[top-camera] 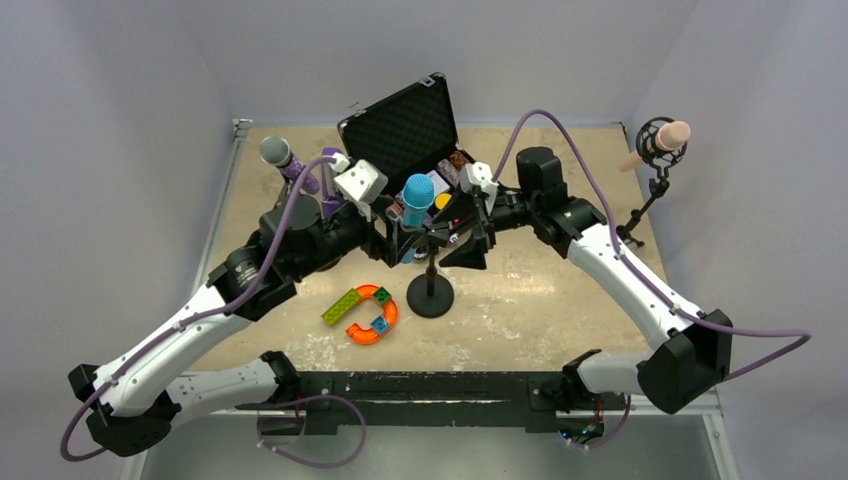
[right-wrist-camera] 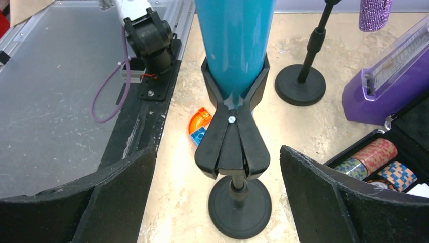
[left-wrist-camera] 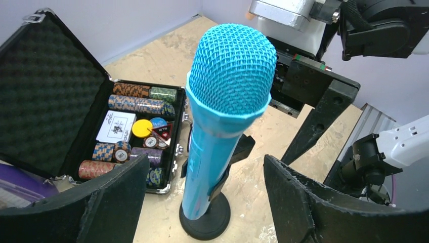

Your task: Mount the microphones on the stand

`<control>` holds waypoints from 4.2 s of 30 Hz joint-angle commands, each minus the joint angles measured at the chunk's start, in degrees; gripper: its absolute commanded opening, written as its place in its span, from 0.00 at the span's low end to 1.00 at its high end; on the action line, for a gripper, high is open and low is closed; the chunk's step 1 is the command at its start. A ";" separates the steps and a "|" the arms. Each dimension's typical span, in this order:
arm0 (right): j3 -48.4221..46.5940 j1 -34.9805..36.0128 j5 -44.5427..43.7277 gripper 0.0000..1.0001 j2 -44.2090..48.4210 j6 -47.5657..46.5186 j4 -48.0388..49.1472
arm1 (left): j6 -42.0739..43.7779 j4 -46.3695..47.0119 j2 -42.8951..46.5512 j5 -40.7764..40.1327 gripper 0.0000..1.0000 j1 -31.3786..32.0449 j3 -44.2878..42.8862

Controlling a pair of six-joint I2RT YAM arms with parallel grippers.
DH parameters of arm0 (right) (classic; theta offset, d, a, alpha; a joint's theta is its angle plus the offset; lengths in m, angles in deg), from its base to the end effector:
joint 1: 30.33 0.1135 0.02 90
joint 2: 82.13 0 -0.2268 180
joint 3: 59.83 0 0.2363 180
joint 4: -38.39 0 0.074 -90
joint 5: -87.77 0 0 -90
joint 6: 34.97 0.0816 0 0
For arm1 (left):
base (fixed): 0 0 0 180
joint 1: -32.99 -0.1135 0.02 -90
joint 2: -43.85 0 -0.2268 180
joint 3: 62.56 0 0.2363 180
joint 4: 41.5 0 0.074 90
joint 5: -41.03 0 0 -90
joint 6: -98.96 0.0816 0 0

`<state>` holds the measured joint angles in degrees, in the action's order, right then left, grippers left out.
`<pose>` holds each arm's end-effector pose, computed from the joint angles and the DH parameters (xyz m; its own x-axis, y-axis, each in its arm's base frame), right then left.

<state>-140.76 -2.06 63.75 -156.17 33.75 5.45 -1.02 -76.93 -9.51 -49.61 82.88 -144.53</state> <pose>0.2188 0.2023 0.3128 -0.0281 -0.1829 -0.9827 -0.9935 -0.1036 0.0477 0.1596 -0.1880 0.3902 -0.2066 -0.0237 -0.9781 0.7329 0.6586 -0.1708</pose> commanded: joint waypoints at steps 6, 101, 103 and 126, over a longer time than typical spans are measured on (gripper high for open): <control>10.43 -4.56 3.38 0.99 4.09 10.66 17.41 | -0.87 -4.37 11.59 -3.06 0.89 -0.03 6.80; -1.45 -18.87 6.31 0.00 -1.64 -5.92 8.33 | -17.28 -18.73 42.72 -7.88 0.98 0.04 29.82; -2.38 -19.38 5.52 0.00 -2.30 -5.61 8.54 | -17.27 -18.73 42.68 -7.88 0.98 0.03 29.89; -17.24 -21.15 -12.96 0.00 -14.67 7.48 20.96 | -16.52 -19.03 42.70 -7.49 0.99 0.03 29.91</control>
<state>-153.85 -22.89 57.50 -171.62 37.73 17.29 -18.46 -96.17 32.69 -56.91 82.88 -114.74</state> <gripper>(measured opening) 0.110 0.983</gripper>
